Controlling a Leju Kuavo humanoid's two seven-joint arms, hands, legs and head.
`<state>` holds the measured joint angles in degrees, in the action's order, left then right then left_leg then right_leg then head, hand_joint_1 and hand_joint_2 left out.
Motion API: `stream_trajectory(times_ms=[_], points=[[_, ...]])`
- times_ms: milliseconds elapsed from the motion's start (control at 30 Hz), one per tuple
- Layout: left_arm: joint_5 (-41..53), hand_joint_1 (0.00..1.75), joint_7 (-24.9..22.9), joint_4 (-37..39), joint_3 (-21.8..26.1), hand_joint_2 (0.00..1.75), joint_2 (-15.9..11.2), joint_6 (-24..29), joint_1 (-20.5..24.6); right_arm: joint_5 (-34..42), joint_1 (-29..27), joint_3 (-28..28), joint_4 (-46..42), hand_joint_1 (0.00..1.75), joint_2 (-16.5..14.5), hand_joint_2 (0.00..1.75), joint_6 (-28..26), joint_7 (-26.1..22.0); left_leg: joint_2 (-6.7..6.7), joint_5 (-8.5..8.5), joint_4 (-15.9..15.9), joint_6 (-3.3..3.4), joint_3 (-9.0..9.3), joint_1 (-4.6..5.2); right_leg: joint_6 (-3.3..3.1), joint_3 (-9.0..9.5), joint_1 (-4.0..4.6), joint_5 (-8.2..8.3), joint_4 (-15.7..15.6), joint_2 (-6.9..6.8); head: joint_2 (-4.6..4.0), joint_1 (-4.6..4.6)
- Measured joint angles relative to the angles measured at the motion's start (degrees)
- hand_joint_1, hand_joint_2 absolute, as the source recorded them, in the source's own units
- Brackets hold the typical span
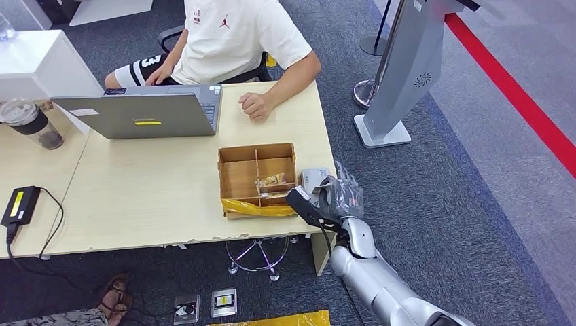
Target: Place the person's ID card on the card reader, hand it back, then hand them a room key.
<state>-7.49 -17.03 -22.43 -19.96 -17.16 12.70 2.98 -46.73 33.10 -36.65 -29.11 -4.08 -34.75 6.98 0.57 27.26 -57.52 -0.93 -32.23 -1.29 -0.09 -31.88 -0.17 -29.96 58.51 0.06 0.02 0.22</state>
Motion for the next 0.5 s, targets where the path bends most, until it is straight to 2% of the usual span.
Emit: stream_trajectory(times_ms=[500], points=[[-1.7, 0.00, -1.8, 0.0, 0.1, 1.75, 0.6, 2.2, 0.0, -0.6, 0.3, 0.0, 1.8, 1.75, -1.5, 1.75, 0.9, -0.6, 0.00, 0.00, 0.0, 0.00, 0.02, 0.00, 0.00, 0.03, 0.00, 0.01, 0.0, 0.00, 0.00, 0.01]])
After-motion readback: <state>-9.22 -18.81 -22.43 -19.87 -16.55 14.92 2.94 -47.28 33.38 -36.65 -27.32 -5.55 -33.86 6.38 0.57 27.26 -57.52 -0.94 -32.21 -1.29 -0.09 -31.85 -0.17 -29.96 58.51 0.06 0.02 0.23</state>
